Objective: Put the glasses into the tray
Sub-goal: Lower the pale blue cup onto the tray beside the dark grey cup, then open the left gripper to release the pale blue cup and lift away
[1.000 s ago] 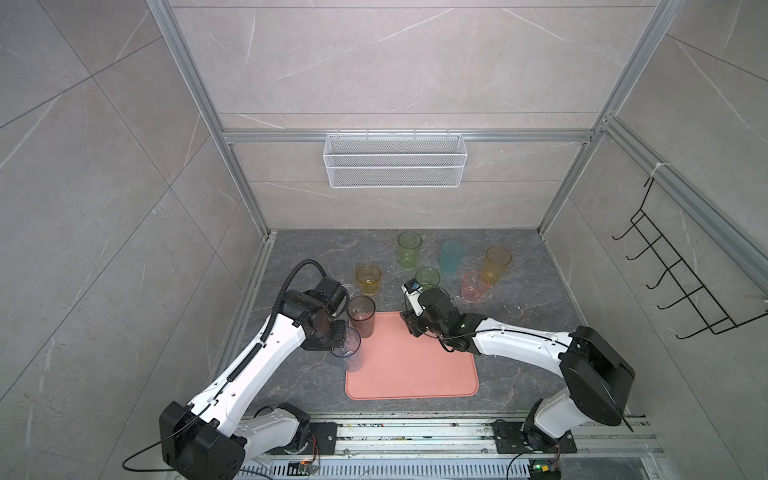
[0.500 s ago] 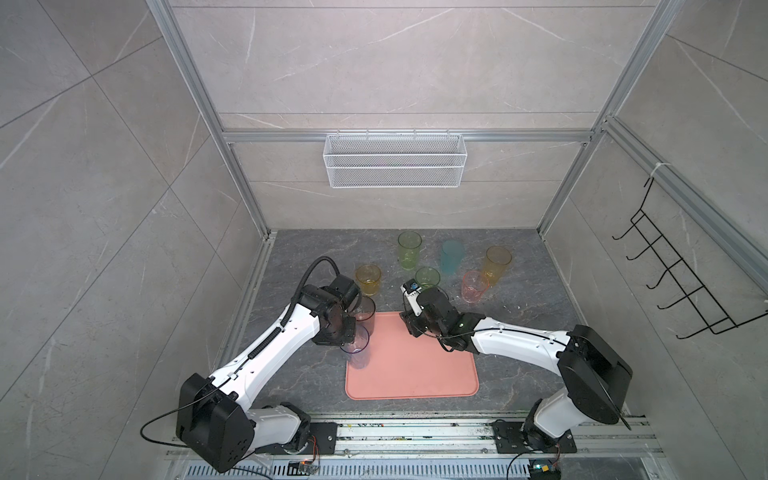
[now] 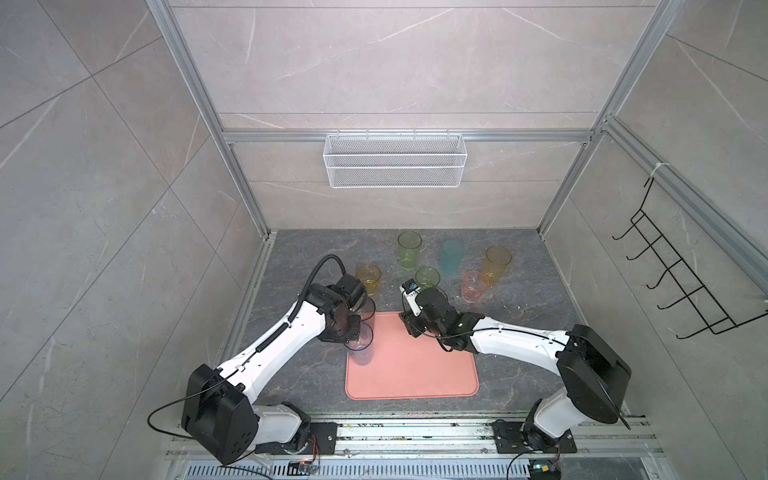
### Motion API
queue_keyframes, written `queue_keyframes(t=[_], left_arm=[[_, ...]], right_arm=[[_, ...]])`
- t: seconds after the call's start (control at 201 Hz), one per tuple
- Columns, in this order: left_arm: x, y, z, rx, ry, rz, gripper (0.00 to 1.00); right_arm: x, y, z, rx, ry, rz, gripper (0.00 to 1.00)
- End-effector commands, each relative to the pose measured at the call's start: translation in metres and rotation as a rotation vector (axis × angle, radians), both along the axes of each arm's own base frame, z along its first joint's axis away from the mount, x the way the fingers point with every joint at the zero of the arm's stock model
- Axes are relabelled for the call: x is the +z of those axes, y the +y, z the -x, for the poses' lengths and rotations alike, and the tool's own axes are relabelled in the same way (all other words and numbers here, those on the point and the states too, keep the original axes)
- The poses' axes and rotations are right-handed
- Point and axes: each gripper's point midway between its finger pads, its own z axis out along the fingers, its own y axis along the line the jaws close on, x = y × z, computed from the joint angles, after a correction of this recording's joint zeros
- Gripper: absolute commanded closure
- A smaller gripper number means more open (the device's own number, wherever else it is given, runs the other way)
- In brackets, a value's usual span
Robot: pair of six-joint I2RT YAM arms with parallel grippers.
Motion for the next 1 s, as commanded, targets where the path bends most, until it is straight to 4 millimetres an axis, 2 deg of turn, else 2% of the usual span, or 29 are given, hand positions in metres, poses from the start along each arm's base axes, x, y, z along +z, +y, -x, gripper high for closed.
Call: queue_keyframes(t=[0.0, 0.388, 0.906, 0.996], left_arm=[[0.006, -0.007, -0.009, 0.005, -0.027, 0.010, 1.00], [0.003, -0.012, -0.008, -0.029, -0.016, -0.025, 0.98], [0.004, -0.003, 0.004, -0.020, 0.029, -0.061, 1.00], [0.003, -0.003, 0.003, -0.019, 0.033, -0.066, 0.96]], right_arm=[[0.001, 0.003, -0.003, 0.003, -0.009, 0.026, 0.41], [0.001, 0.003, -0.002, 0.004, -0.012, 0.030, 0.41], [0.001, 0.004, -0.002, 0.005, -0.010, 0.031, 0.41], [0.002, 0.003, -0.002, 0.003, -0.011, 0.031, 0.41]])
